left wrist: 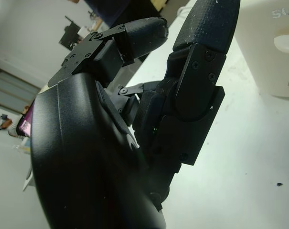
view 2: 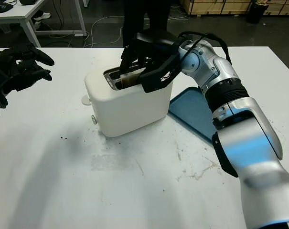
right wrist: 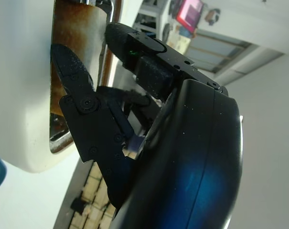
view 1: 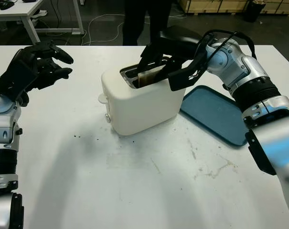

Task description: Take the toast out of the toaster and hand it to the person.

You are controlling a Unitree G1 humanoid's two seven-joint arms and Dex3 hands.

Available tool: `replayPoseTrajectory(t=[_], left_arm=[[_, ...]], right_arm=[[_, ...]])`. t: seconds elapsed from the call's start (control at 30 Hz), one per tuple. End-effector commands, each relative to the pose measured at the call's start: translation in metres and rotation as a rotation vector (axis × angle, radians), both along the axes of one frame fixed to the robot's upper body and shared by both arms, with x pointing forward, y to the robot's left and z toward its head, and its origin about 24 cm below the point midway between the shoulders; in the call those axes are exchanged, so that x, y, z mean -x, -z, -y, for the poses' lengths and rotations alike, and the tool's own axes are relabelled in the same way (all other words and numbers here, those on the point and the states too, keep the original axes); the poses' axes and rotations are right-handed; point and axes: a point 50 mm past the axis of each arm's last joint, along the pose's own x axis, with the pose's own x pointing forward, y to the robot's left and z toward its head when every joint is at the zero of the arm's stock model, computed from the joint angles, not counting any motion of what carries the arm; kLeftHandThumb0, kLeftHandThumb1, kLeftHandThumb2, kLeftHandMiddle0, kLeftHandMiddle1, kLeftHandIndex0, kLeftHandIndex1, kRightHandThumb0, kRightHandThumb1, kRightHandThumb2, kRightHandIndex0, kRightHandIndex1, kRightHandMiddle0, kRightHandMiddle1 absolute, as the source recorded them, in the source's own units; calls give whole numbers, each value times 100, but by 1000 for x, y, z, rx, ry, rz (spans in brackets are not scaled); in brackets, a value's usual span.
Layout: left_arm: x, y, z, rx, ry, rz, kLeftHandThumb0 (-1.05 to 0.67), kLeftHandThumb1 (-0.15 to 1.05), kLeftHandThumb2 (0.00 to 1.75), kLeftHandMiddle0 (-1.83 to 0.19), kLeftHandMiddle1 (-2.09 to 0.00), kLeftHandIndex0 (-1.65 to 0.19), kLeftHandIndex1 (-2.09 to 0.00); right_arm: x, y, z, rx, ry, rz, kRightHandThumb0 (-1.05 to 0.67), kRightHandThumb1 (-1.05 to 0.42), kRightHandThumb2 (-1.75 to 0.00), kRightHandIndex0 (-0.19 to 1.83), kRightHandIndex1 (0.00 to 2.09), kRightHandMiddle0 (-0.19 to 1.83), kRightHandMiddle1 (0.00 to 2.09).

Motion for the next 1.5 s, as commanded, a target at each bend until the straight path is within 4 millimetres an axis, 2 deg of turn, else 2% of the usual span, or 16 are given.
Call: replayPoseTrajectory(t=[0.0, 0.07, 0.27, 0.43, 0.47, 0.53, 0.6, 0.7, 0.77, 0.87, 1.0, 1.13, 1.4, 1.47], left_arm=[[0, -1, 2, 8, 3, 1, -105, 86, 0, -65, -130, -63, -115], [0, -1, 2, 12, 5, -2, -105, 85, 0, -65, -131, -63, -115], [1, -1, 2, -6, -5, 1, -105, 86, 0, -64, -131, -62, -116], [1, -1, 1, -6, -10, 3, -105, 86, 0, -63, -133, -60, -118], [1, -1, 1, -4, -8, 1, -105, 86, 0, -63, -133, -60, -118], [1, 0, 1, -3, -8, 0, -105, 86, 0, -63, -134, -60, -119], [1, 0, 2, 0, -8, 0, -105, 86, 0, -63, -134, -60, -119], [1, 0, 2, -3, -7, 2, -105, 87, 0, -63, -134, -59, -120], [1, 0, 2, -3, -9, 0, -105, 86, 0, -62, -134, -58, -120], [2, 1, 1, -7, -12, 0, -105, 87, 0, -62, -134, -57, -121], [1, 1, 1, -5, -11, 1, -105, 87, 0, -62, -134, -58, -121], [1, 1, 1, -3, -9, 0, -105, 87, 0, -63, -134, -58, -121], [1, 1, 0, -9, -11, 3, -105, 87, 0, -62, -134, -58, -120], [1, 1, 0, -10, -12, 4, -105, 87, 0, -62, -134, -58, -121]], right_arm=[[1, 7, -1, -8, -11, -1, -42, -65, 0, 94, 111, 124, 11], [1, 8, -1, -3, -10, 3, -42, -66, 0, 93, 132, 127, 13], [1, 13, -1, 31, -1, 0, -47, -68, 0, 98, 122, 127, 12], [2, 17, 0, 45, -5, 50, -58, -74, -1, 108, 152, 135, 23], [2, 17, 0, 43, -8, 65, -59, -74, -1, 109, 157, 134, 31], [2, 18, 0, 49, -12, 96, -64, -78, -1, 110, 167, 116, 82], [2, 18, 0, 59, -15, 127, -67, -82, -1, 109, 172, 106, 104], [1, 18, 1, 59, -12, 148, -67, -85, -1, 110, 170, 103, 109], [1, 15, 2, 52, -11, 165, -64, -88, -1, 113, 173, 98, 146], [0, 5, 4, 12, 1, 210, -62, -91, -1, 118, 174, 96, 170], [-2, -12, 9, -94, 21, 255, -58, -91, 0, 115, 175, 96, 174], [-2, -30, 17, -165, 44, 262, -54, -92, -5, 109, 175, 83, 174], [-2, -57, 39, -344, 89, 221, -50, -89, -1, 112, 175, 90, 175], [-2, -62, 46, -390, 98, 188, -44, -89, -1, 110, 175, 87, 174]])
